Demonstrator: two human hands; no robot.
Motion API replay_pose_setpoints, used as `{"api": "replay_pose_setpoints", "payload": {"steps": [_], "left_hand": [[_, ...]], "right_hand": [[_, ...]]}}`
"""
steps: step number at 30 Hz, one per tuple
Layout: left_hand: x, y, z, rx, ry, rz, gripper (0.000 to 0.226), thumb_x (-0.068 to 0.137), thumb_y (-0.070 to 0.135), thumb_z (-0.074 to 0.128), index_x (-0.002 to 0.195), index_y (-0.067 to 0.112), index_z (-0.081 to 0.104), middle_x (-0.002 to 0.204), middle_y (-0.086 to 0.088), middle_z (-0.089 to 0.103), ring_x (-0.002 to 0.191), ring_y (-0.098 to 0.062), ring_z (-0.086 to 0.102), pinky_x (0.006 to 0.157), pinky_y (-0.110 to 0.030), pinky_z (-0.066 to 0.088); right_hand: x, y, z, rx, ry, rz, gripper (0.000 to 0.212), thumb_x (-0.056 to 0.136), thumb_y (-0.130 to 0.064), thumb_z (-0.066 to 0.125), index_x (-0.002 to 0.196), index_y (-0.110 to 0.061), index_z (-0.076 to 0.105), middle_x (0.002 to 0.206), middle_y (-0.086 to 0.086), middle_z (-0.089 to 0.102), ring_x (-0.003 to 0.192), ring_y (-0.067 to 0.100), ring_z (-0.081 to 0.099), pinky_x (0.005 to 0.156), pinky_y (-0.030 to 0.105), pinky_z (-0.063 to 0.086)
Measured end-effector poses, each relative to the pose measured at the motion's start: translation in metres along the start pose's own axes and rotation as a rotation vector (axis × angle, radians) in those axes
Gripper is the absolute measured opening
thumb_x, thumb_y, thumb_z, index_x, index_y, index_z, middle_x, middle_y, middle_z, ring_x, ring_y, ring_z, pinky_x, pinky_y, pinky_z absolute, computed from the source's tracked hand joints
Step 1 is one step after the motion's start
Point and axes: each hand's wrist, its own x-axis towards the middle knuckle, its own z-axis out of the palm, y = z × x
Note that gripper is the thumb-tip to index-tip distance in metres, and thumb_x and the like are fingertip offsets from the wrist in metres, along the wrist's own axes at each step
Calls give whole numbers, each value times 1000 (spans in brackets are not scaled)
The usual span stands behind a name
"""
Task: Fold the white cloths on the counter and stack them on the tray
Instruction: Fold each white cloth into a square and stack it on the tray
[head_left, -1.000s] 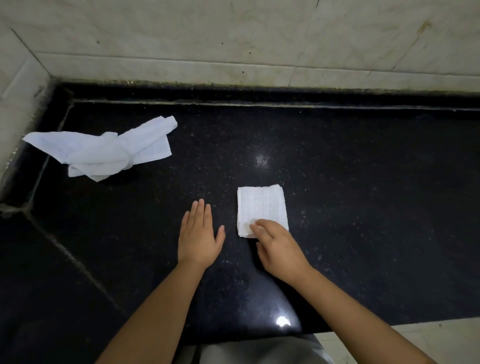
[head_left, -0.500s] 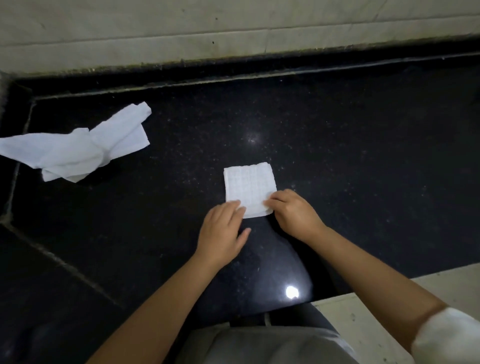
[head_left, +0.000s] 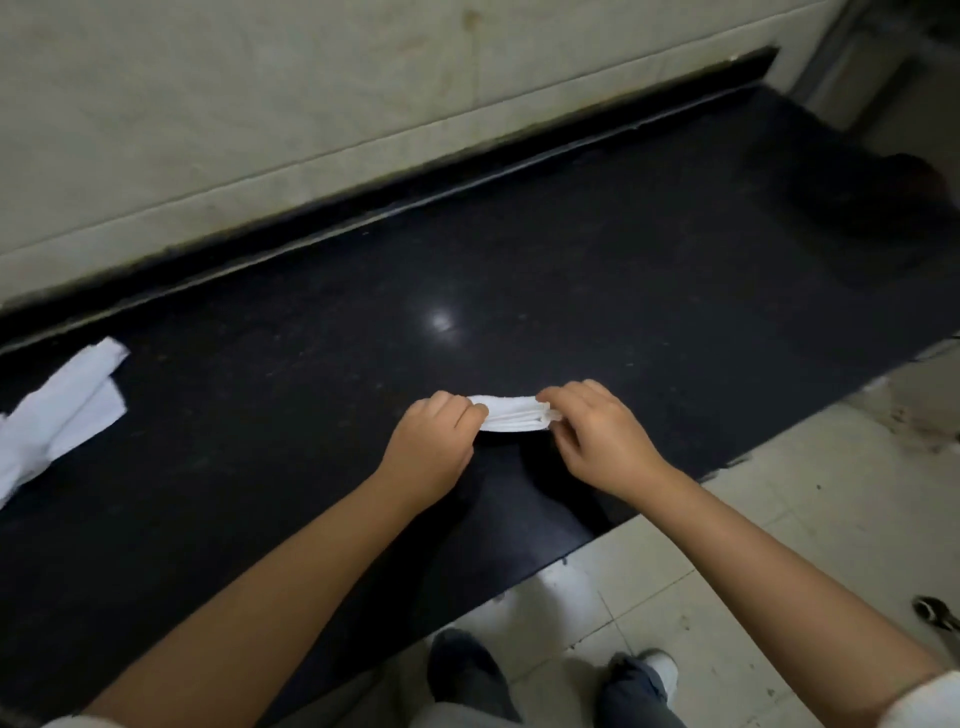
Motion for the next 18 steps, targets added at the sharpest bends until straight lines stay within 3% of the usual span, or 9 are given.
{"api": "replay_pose_setpoints", "payload": {"steps": [2, 6, 10, 18], "left_hand": [[42, 37, 9, -13, 8, 59, 24, 68, 6, 39, 91, 13, 46, 67, -3, 61, 56, -21, 56, 47, -25, 43], [132, 126, 31, -93, -9, 129, 28, 68, 10, 43, 95, 13, 45, 73, -6, 63, 60, -26, 59, 47, -27, 50], [216, 209, 43, -169, 24, 214, 28, 73, 18, 36, 99, 15, 45, 78, -5, 65, 71, -20, 56, 47, -25, 50], [355, 299, 50, -242, 42, 321, 16, 78, 19, 41, 92, 15, 48, 76, -7, 64, 63, -26, 62, 43, -29, 50]], "right_hand": [[-19, 35, -35, -32, 17, 58, 31, 68, 5, 59, 99, 0, 64, 82, 14, 65, 74, 33, 60, 64, 32, 48], [-63, 114, -109, -102, 31, 146, 20, 63, -4, 61, 82, -4, 67, 71, 12, 62, 65, 33, 60, 57, 33, 50], [-103, 194, -184, -155, 26, 314, 17, 78, -13, 66, 91, -3, 67, 89, 17, 61, 90, 34, 57, 77, 39, 47], [-119, 307, -327, -237, 103, 362, 17, 84, -17, 58, 95, -7, 66, 86, 5, 51, 94, 26, 54, 79, 35, 42]]}}
